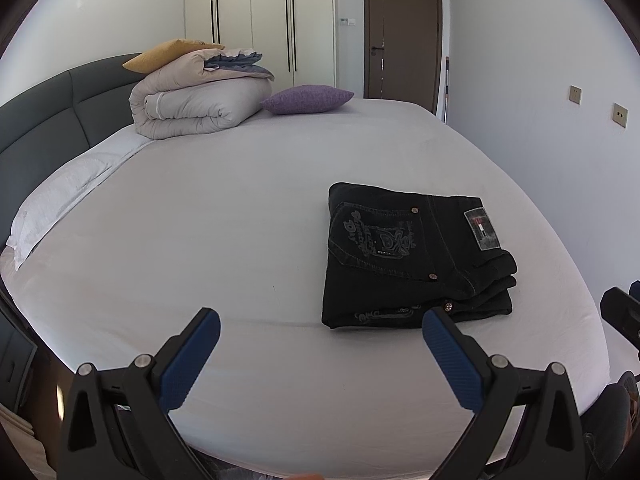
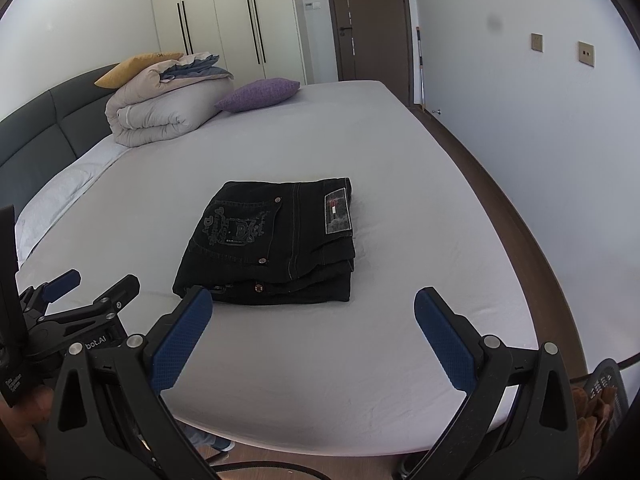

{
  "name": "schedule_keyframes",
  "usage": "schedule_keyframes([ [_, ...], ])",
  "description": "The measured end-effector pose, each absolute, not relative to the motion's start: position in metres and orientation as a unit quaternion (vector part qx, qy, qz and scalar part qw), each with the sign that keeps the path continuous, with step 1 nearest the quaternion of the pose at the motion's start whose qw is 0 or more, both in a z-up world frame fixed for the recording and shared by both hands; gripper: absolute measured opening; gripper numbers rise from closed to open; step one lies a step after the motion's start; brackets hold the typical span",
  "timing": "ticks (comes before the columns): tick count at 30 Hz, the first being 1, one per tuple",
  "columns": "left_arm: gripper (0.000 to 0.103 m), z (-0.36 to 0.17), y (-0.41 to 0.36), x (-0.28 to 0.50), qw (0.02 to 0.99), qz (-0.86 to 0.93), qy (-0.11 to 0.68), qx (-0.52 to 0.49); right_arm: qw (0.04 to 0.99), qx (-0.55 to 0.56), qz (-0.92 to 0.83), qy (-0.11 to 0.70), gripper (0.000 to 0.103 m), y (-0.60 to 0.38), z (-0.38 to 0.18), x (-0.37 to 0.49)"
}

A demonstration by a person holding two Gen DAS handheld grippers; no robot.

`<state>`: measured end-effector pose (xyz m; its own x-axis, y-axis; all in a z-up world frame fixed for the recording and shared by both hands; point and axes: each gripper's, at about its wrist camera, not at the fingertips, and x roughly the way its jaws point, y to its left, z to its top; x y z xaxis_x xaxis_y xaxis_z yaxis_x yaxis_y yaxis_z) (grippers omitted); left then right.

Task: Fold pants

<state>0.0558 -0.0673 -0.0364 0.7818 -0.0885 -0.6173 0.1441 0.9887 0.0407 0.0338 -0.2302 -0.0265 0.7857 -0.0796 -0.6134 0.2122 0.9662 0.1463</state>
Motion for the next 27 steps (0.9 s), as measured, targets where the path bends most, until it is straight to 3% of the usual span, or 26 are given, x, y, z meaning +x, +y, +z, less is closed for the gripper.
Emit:
schedule_keyframes([
  [27,0.103,-0.041,-0.067,0.061,0.940,-0.063,0.332,0.041,0.935,0.103,-0.075,0.332,0.103,-0.220,-0.036,0.047],
])
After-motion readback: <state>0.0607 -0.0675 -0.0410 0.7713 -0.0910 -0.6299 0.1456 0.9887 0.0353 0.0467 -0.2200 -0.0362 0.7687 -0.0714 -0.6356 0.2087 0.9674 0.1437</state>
